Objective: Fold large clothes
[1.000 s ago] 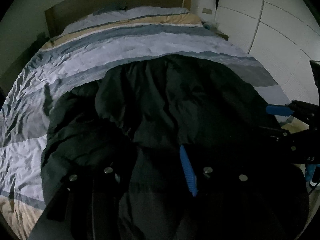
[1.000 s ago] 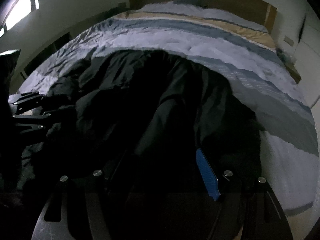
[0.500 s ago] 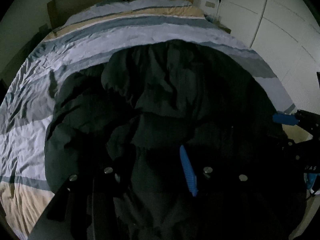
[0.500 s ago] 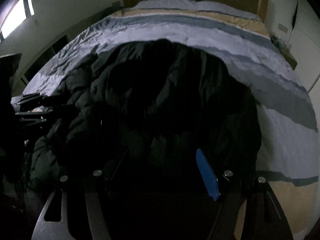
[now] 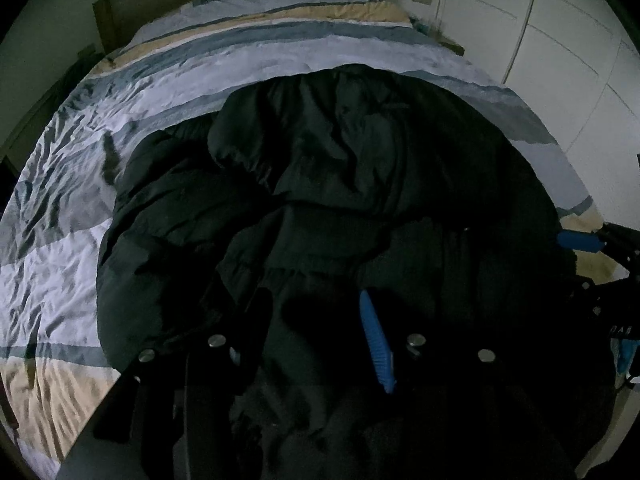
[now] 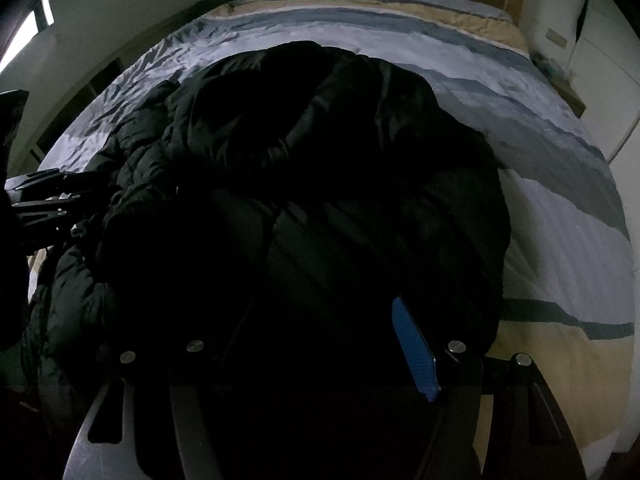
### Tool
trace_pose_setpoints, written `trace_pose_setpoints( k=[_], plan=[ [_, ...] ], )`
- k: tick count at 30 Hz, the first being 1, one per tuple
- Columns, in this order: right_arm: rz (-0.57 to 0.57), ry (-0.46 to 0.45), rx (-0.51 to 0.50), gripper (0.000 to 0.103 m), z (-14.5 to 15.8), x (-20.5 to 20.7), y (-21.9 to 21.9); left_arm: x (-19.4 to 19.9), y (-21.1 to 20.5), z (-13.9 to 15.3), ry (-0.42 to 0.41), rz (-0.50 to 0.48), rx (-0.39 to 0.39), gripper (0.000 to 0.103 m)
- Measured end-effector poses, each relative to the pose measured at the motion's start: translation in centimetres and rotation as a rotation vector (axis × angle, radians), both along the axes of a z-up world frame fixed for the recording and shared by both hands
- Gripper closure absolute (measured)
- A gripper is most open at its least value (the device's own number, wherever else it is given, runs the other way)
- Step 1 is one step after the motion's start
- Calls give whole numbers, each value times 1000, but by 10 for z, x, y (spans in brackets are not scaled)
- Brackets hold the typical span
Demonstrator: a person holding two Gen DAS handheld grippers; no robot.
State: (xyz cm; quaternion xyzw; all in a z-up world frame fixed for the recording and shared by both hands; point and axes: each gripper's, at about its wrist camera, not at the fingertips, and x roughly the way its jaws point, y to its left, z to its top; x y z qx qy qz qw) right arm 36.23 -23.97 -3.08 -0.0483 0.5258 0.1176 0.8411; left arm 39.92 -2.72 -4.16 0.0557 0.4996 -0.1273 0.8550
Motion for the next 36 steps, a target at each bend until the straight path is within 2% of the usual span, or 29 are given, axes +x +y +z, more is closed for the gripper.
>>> trace_pose_setpoints(
  k=[5, 7, 10, 18, 31, 36],
  plan=[
    [-20, 10, -5, 35, 2, -3, -6, -3, 5, 3, 13, -3, 7, 58],
    [-32, 15, -9, 34, 3, -6, -12, -5, 8, 5, 24, -4, -11, 51],
    [-52, 24, -20, 29, 6, -13, -20, -9, 9, 8, 27, -10, -13, 50],
    [-116, 70, -46, 22, 13, -48, -55, -27, 9, 19, 37, -32, 37, 48],
    [-206, 206, -100, 7, 11, -104, -105, -60, 33, 19, 97, -17, 119, 48],
    [-202, 288, -75, 5, 2, -122, -113, -74, 52, 10, 134, 7, 136, 48]
  ],
)
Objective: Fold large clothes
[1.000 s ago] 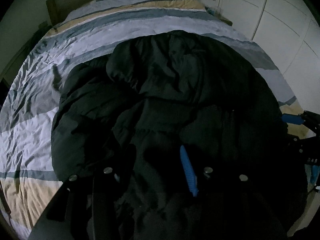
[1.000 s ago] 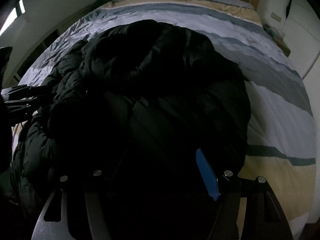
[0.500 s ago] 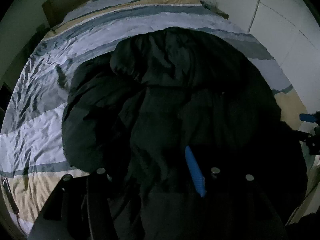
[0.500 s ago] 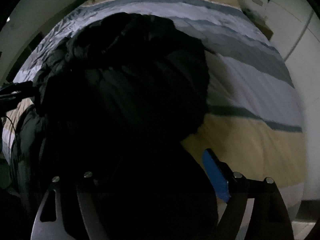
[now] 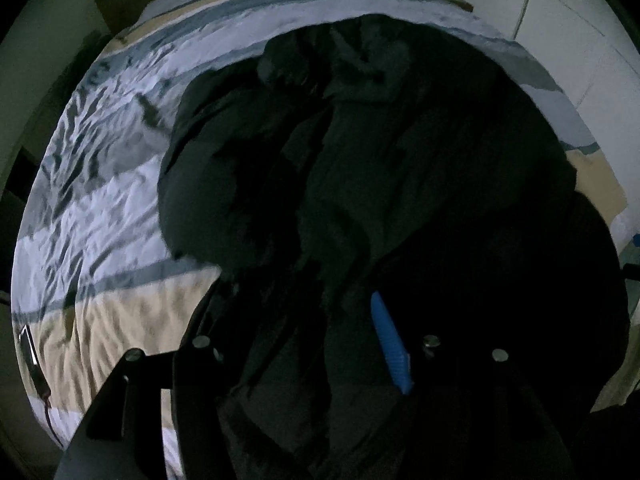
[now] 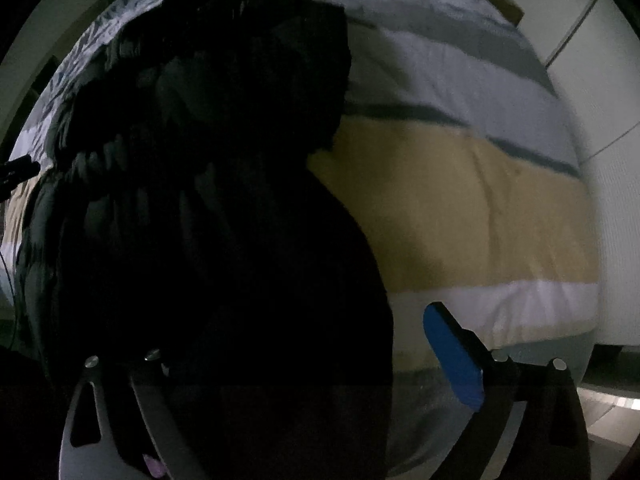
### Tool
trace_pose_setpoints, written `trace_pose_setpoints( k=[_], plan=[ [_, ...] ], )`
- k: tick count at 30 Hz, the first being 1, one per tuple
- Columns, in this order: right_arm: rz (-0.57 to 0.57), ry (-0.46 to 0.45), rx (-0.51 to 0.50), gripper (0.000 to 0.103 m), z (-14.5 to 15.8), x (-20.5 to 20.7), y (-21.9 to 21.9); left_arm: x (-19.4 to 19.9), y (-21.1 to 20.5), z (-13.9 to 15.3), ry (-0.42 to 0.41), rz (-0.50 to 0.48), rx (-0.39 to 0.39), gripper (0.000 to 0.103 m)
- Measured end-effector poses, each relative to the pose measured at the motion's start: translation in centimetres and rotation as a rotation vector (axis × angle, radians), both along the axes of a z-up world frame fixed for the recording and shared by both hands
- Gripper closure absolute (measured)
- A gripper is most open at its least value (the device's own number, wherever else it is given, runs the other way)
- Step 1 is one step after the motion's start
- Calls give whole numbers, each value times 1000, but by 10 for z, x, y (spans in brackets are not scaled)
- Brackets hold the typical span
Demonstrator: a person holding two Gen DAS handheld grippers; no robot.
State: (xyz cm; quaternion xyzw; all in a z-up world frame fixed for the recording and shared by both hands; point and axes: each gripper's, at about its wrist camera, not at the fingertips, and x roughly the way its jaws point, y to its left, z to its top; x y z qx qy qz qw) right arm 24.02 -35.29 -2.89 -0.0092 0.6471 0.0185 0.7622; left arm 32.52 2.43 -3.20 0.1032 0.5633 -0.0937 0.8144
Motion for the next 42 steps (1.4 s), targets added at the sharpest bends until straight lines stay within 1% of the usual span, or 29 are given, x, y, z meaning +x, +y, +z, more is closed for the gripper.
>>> trace_pose_setpoints(
  k=[5, 7, 10, 13, 15, 18, 23, 25, 29, 32, 34, 35, 38, 41, 42],
  plan=[
    [-16, 57, 40, 4, -11, -13, -10, -15, 26, -14, 44, 46, 15, 47],
    [-16, 73, 46, 3, -16, -16, -10, -22, 37, -17, 42, 65, 3, 47],
    [-21, 96, 62, 3, -23, -22, -12, -34, 61, -20, 34, 117, -25, 47],
    [-36, 117, 88, 3, -30, -30, -17, -51, 91, -24, 52, 167, -78, 47],
    [-46, 133, 97, 3, -33, -36, -20, -64, 109, -26, 64, 204, -92, 47],
    [-76, 156, 113, 3, -40, -46, -27, -81, 136, -32, 116, 257, -126, 47],
    [-113, 190, 148, 2, -52, -59, -39, -111, 179, -41, 178, 370, -184, 46],
    [-124, 196, 168, 2, -54, -66, -42, -122, 193, -45, 197, 404, -219, 41],
    [-151, 213, 201, 2, -66, -72, -46, -141, 211, -59, 248, 447, -264, 41],
    [-172, 234, 242, 2, -76, -76, -49, -151, 221, -77, 304, 482, -376, 41],
    [-181, 246, 249, 1, -82, -79, -51, -154, 222, -85, 329, 492, -453, 41],
    [-189, 250, 260, 1, -85, -81, -53, -155, 221, -93, 353, 500, -509, 41],
    [-224, 263, 311, 1, -93, -87, -60, -163, 220, -106, 392, 524, -614, 40],
    [-258, 272, 363, 1, -100, -95, -65, -176, 215, -110, 418, 506, -693, 39],
    [-262, 277, 376, 1, -102, -97, -66, -180, 213, -110, 418, 493, -702, 39]
  ],
)
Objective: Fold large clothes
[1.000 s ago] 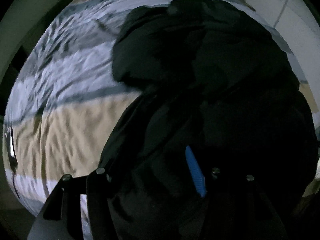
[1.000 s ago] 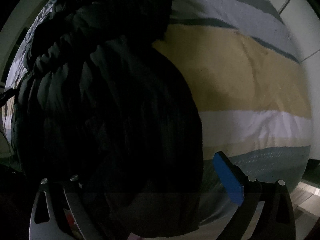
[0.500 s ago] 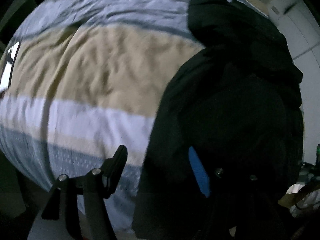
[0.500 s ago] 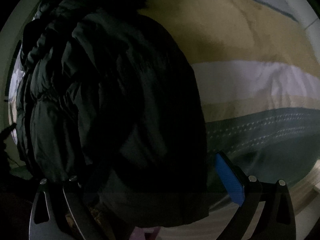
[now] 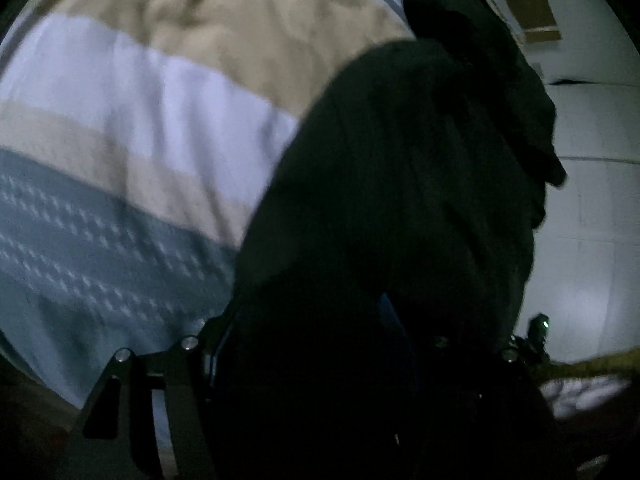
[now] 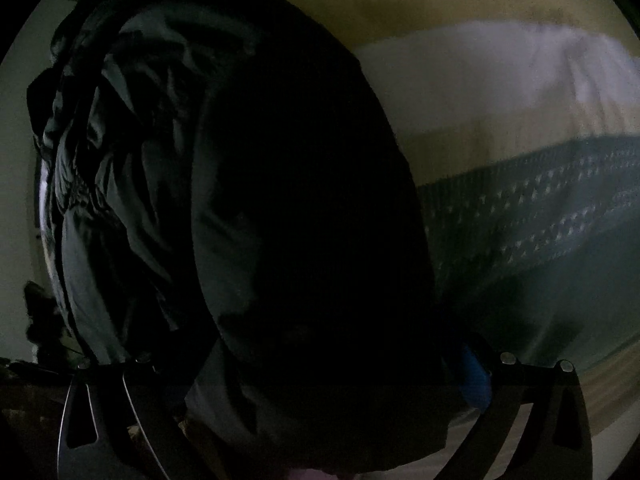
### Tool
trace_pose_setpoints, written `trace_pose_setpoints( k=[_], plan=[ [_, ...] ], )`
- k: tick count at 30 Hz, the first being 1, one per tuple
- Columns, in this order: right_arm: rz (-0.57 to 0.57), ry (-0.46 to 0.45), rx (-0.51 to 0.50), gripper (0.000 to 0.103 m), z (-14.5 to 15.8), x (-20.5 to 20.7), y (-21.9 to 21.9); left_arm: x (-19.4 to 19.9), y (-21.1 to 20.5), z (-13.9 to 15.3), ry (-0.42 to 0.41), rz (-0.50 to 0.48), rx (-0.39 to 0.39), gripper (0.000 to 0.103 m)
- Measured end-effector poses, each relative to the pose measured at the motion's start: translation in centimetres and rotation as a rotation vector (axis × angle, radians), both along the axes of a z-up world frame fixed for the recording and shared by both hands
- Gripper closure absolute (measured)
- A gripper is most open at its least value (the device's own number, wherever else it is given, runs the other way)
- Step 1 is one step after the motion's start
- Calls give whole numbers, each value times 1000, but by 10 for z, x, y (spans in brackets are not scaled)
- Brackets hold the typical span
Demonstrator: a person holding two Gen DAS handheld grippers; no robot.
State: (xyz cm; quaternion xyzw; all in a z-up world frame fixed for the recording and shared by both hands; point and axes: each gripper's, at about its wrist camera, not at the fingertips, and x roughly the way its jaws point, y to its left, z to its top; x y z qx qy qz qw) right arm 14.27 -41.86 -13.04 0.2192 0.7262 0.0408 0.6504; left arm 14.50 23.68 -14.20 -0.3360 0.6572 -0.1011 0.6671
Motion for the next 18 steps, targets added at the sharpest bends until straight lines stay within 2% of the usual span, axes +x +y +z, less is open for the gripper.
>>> trace_pose_setpoints(
  k=[4, 8, 9, 12, 14, 15, 16, 17, 18],
  plan=[
    [13, 23, 52, 0, -7, -13, 2, -17, -10, 2, -14, -27, -18, 39],
    [53, 49, 90, 2, -6, -22, 8, -17, -14, -2, 32, 4, -17, 39],
    [51, 55, 103, 3, -5, -37, 12, -15, -16, -3, 39, 6, -12, 39],
    [46, 79, 147, 22, -2, -44, 16, -6, -30, 1, 59, -15, -25, 41],
    [31, 93, 179, 42, -1, -46, 18, 0, -38, 4, 68, -31, -34, 43],
    [29, 96, 190, 48, 0, -49, 19, 3, -42, 6, 73, -42, -33, 52],
    [31, 96, 206, 62, 1, -49, 21, 5, -45, 10, 78, -48, -31, 63],
    [48, 92, 222, 72, 5, -49, 27, 7, -48, 15, 81, -53, -26, 69],
    [66, 90, 228, 76, 12, -51, 34, 12, -47, 12, 80, -61, -21, 79]
  ],
)
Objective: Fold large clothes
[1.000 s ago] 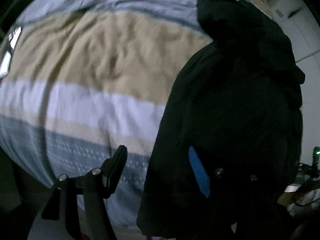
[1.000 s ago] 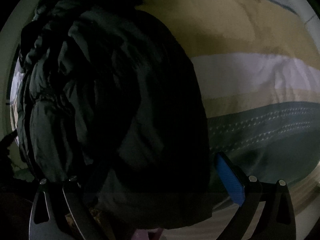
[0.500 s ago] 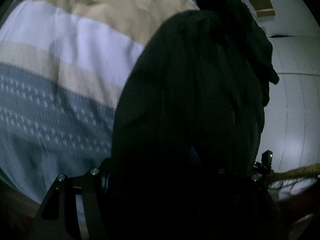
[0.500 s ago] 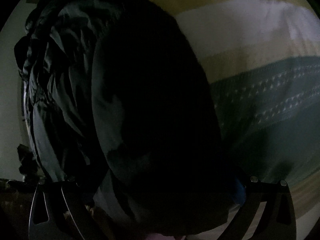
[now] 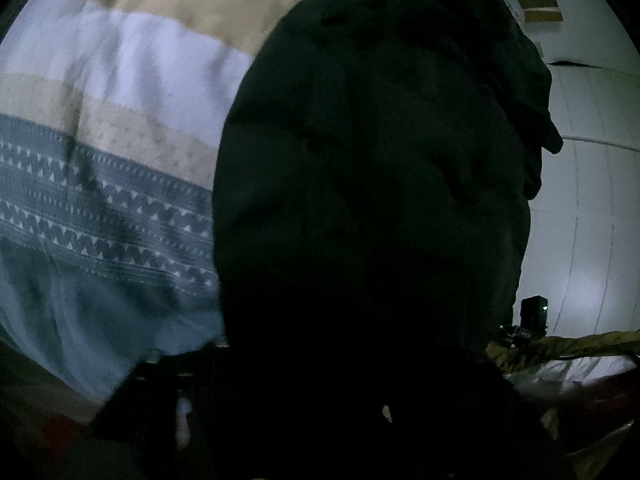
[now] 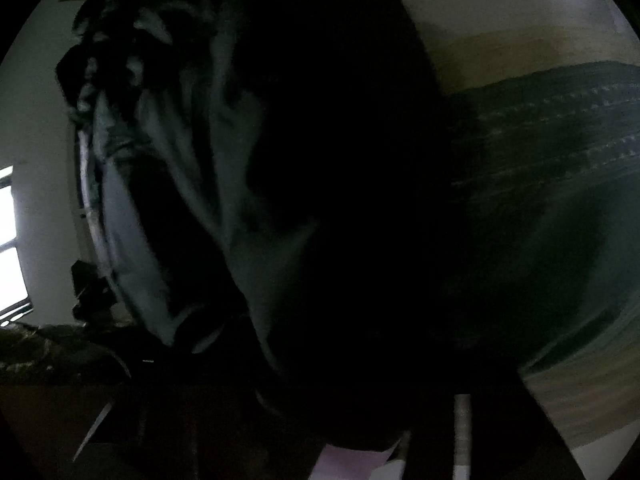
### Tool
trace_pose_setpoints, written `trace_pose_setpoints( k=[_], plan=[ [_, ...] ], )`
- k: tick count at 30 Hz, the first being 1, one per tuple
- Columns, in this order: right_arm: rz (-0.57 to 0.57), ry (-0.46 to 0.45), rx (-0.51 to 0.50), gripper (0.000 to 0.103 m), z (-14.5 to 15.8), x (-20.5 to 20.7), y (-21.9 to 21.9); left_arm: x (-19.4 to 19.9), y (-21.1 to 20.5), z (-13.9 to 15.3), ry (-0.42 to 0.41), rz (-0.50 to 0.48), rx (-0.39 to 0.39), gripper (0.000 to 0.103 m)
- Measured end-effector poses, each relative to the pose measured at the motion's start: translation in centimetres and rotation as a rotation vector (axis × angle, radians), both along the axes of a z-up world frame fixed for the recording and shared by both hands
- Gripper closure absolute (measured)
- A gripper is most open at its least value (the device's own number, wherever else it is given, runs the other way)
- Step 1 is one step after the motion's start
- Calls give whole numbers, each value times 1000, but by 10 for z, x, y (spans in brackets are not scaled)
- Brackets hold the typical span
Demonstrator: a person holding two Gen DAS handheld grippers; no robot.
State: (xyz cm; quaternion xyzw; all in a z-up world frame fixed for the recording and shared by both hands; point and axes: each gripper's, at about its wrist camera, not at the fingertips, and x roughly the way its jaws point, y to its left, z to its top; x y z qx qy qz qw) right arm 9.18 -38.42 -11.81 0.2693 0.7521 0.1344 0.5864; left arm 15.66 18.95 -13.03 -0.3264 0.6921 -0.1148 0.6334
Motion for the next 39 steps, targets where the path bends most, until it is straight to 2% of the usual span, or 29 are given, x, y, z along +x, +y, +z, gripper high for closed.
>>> trace_pose_setpoints(
  k=[1, 4, 12, 19, 25, 29, 32, 39],
  plan=[
    [20, -5, 4, 82, 4, 2, 7, 4, -4, 6, -7, -14, 6, 86],
    [67, -48, 24, 88, 27, 10, 23, 19, -15, 18, -42, -32, 15, 91],
    [92, -277, 32, 90, 109, 67, 15, 56, -28, 78, -186, -17, 9, 93],
    [92, -449, -4, 91, 153, 122, -17, 106, -17, 142, -366, 55, 0, 93],
    [28, -567, -40, 91, 189, 178, -36, 147, 0, 187, -492, 116, -30, 93],
    [-39, -624, -49, 91, 205, 205, -45, 170, 14, 201, -536, 159, -42, 93],
    [-88, -658, -41, 91, 210, 233, -34, 199, 17, 209, -559, 203, -36, 93],
    [-227, -684, 16, 91, 215, 288, -37, 268, 31, 204, -543, 303, -19, 93]
  ],
)
